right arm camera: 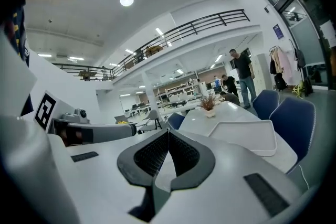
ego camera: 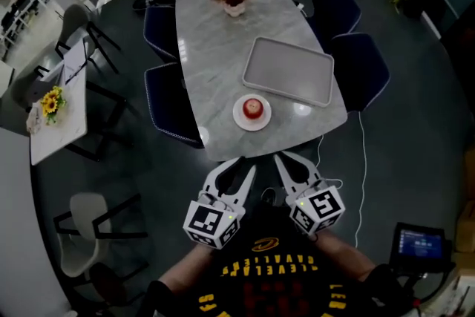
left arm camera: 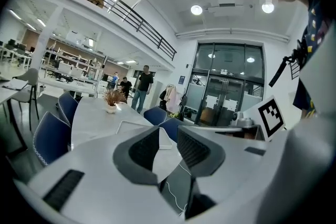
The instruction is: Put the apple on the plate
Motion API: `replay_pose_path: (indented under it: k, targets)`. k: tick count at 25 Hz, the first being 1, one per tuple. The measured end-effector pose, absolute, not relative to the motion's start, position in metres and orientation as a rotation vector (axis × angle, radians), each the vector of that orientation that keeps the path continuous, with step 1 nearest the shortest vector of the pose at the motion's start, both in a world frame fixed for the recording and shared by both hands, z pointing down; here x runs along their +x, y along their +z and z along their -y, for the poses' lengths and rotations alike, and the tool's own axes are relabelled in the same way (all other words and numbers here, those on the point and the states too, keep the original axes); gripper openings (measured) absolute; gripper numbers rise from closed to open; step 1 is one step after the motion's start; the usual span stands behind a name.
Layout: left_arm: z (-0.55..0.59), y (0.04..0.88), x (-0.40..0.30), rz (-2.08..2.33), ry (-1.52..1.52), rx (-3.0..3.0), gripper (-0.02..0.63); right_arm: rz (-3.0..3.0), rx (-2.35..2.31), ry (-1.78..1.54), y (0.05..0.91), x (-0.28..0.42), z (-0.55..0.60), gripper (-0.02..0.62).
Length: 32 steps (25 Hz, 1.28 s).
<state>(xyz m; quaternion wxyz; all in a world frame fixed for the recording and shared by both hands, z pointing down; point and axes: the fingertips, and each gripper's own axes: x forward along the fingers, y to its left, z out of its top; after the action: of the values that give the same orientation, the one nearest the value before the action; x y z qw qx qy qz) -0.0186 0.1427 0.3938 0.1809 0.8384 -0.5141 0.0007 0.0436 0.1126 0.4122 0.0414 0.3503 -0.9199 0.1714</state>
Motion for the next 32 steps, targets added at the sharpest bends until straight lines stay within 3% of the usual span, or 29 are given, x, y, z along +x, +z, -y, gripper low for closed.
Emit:
replay_pose_path:
  k: [18,32]
  targets:
    - [-0.103,0.407,-0.017,1.569,0.078,2.250,0.106,2.793,0.968,0.722,0.440,0.053,-0.061,0.009]
    - [-0.047,0.452,-0.083,1.534,0.171,2.188,0.106,2.688,1.141,0.814,0.472,0.044,-0.016,0.009]
